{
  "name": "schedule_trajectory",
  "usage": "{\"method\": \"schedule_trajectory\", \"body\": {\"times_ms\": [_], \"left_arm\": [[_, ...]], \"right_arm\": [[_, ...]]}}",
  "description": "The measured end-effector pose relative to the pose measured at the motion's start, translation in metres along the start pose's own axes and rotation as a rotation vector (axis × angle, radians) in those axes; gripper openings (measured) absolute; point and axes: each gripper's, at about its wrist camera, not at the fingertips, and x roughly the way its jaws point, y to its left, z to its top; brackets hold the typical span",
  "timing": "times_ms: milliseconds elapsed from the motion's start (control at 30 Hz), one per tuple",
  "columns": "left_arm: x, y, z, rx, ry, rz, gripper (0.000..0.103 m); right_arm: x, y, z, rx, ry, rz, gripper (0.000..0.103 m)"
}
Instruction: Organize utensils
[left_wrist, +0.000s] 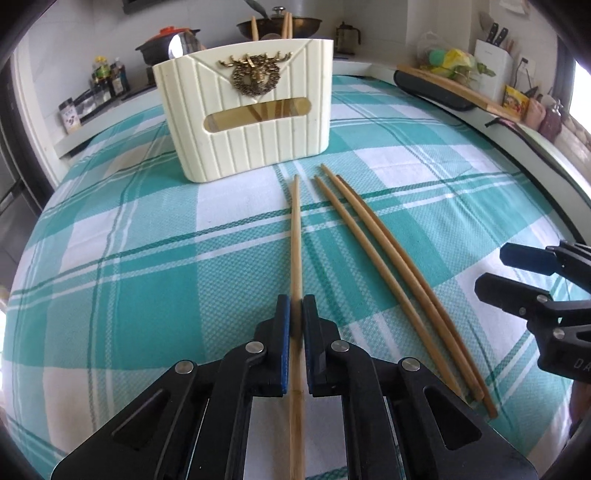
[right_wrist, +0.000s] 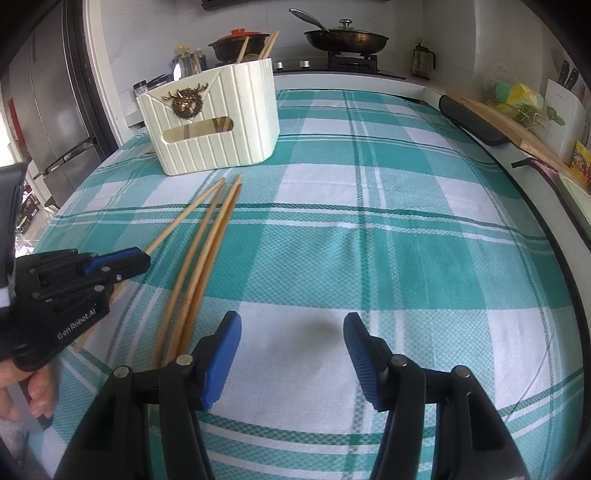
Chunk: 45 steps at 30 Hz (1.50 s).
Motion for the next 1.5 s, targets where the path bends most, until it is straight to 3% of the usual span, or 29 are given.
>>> {"method": "schedule_trajectory", "body": {"times_ms": [67, 133, 233, 433, 567, 633, 867, 1033, 1067, 1100, 1133, 1167, 1200, 1233, 1333, 1400, 1500], "left_arm": [[-0.005, 0.012, -0.007, -0.031, 0.005, 0.018, 0.006], [-0.012, 0.022, -0.014, -0.055, 0.006, 0.025, 0.006], [-0.019, 0.034, -0.024, -0.080, 0.002, 0.027, 0.006], [-0.022, 0.035, -0.029, -0.090, -0.004, 0.038, 0.006], [-0.022, 0.035, -0.029, -0.089, -0.006, 0.040, 0.006], [-0.022, 0.035, -0.029, -0.098, -0.006, 0.043, 0.006], [-0.032, 0.051, -0.039, -0.178, 0.002, 0.049, 0.006], [-0.047, 0.052, -0.055, -0.170, 0.024, 0.029, 0.007], [-0.049, 0.050, -0.057, -0.163, 0.025, 0.028, 0.010], [-0.049, 0.049, -0.058, -0.157, 0.028, 0.021, 0.027], [-0.050, 0.048, -0.057, -0.151, 0.028, 0.014, 0.053], [-0.050, 0.047, -0.055, -0.148, 0.019, 0.017, 0.064], [-0.050, 0.047, -0.053, -0.146, 0.005, 0.032, 0.075], [-0.049, 0.047, -0.051, -0.138, 0.002, 0.044, 0.076], [-0.036, 0.048, -0.046, -0.108, 0.050, 0.066, 0.076], [-0.033, 0.052, -0.046, -0.109, 0.053, 0.073, 0.084], [-0.030, 0.055, -0.048, -0.107, 0.063, 0.078, 0.093]], "right_arm": [[0.005, 0.011, 0.007, -0.018, 0.028, 0.037, 0.050], [0.013, 0.020, 0.012, -0.034, 0.066, 0.063, 0.032], [0.025, 0.028, 0.014, -0.050, 0.106, 0.076, 0.023], [0.030, 0.038, 0.017, -0.066, 0.157, 0.090, 0.019], [0.033, 0.051, 0.018, -0.139, 0.171, 0.013, 0.013], [0.033, 0.046, 0.019, -0.120, 0.168, -0.004, 0.007], [0.010, 0.015, -0.003, -0.089, 0.134, -0.104, 0.006], [-0.020, -0.021, -0.030, -0.040, 0.103, -0.172, 0.006], [-0.026, -0.025, -0.035, -0.036, 0.093, -0.171, 0.007], [-0.031, -0.028, -0.038, -0.033, 0.077, -0.167, 0.008], [-0.034, -0.029, -0.041, -0.031, 0.063, -0.162, 0.012], [-0.037, -0.031, -0.042, -0.026, 0.049, -0.157, 0.020], [-0.037, -0.032, -0.041, -0.020, 0.035, -0.152, 0.041], [-0.037, -0.033, -0.041, -0.015, 0.024, -0.149, 0.055], [-0.028, -0.032, -0.036, -0.022, 0.037, -0.123, 0.055], [-0.019, -0.028, -0.037, -0.035, 0.071, -0.112, 0.055], [-0.017, -0.025, -0.038, -0.044, 0.048, -0.118, 0.057]]}}
